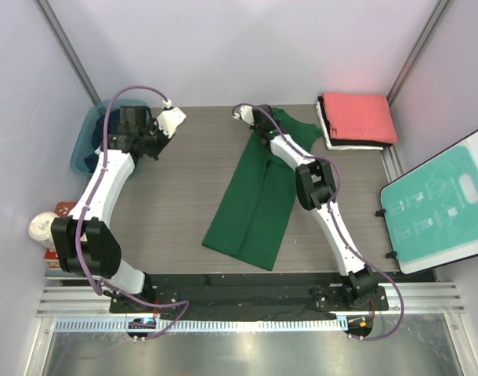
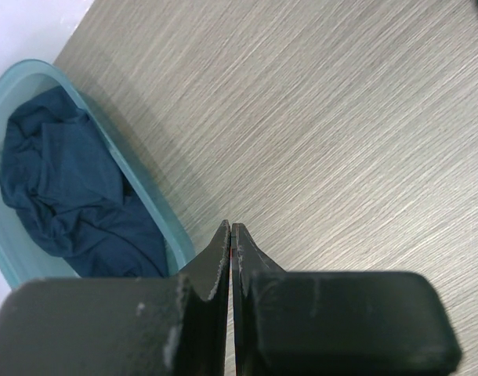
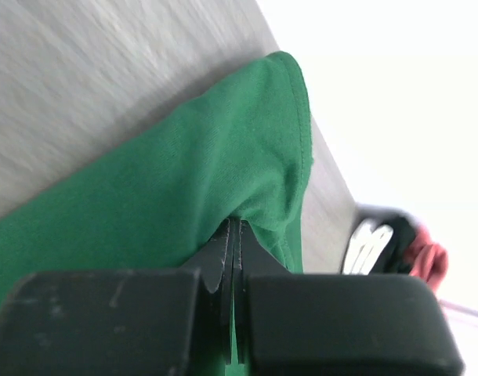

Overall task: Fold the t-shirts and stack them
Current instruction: Rotate the tshirt 70 degrees

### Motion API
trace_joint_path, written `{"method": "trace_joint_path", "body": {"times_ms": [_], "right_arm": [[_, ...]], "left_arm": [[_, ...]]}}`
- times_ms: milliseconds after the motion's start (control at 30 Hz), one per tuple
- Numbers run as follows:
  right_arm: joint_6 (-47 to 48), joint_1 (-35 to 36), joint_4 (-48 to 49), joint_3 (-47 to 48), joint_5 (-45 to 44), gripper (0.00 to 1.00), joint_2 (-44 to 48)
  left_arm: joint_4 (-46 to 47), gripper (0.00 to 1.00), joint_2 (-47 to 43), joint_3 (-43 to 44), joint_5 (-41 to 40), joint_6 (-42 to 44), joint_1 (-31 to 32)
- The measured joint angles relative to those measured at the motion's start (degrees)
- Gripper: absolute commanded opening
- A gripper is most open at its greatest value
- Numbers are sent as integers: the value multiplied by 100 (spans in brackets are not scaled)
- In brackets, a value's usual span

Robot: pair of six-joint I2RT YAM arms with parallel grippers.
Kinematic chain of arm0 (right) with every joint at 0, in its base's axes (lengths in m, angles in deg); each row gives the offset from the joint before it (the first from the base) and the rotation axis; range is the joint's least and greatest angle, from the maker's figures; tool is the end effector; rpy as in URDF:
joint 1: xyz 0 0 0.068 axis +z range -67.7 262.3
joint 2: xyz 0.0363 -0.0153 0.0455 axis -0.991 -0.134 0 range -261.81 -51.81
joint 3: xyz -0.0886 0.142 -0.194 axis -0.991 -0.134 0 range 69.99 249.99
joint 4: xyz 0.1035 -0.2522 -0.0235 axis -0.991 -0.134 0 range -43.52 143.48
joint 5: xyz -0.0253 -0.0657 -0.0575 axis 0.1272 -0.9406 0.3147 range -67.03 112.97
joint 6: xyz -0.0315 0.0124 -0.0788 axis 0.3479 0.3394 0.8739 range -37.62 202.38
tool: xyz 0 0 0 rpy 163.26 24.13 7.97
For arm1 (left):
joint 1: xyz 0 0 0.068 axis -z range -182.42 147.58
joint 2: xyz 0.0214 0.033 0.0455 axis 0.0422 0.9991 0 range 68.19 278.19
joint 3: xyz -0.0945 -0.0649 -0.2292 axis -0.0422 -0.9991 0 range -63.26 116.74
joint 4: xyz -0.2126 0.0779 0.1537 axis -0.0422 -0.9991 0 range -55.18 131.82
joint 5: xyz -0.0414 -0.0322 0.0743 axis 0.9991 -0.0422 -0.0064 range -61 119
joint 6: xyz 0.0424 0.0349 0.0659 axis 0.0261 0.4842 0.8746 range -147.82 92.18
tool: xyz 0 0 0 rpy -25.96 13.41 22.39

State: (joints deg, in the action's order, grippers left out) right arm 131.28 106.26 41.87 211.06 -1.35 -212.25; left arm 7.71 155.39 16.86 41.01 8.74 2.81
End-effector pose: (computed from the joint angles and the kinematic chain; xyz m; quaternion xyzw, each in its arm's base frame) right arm 0.5960 0.2308 0.0936 -0.4218 0.7461 -0.2830 0.4305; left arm 0.3797 -0.0506 0.2903 0.3634 0.8307 0.0192 0.4214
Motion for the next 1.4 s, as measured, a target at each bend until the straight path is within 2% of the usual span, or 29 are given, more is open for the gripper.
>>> {"method": "trace_joint_path", "body": {"times_ms": [333, 433, 533, 600, 700, 800, 967, 1033, 1267, 1400], "right_arm": [[933, 160, 2337, -472, 142, 1, -304], [1003, 208, 2940, -470, -15, 7, -382], [977, 251, 3412, -481, -293, 6, -356], [857, 273, 3504, -649, -474, 2, -179], [472, 295, 3027, -918, -717, 1, 313], [-122, 249, 1860, -1062, -625, 1, 981], [-868, -20, 17, -1729, 295, 1, 2262], [-1029, -221, -420, -1797, 649, 1, 2450], [-1202, -999, -1445, -1834, 1390, 1, 2216], [-1222, -1139, -1727, -1580, 1585, 1, 1742]], "left_arm": [[144, 0, 302, 109, -243, -170, 28], [251, 0, 372, 101, -343, -186, 44], [479, 0, 367, 13, -409, -195, 81], [599, 0, 365, -68, -428, -205, 105], [656, 0, 365, -131, -428, -210, 133], [721, 0, 365, -131, -420, -210, 151], [774, 0, 365, -131, -376, -208, 157], [774, 0, 365, -131, -348, -208, 162], [769, 1, 365, -129, -297, -201, 210], [741, 0, 367, -70, -299, -177, 227]]}}
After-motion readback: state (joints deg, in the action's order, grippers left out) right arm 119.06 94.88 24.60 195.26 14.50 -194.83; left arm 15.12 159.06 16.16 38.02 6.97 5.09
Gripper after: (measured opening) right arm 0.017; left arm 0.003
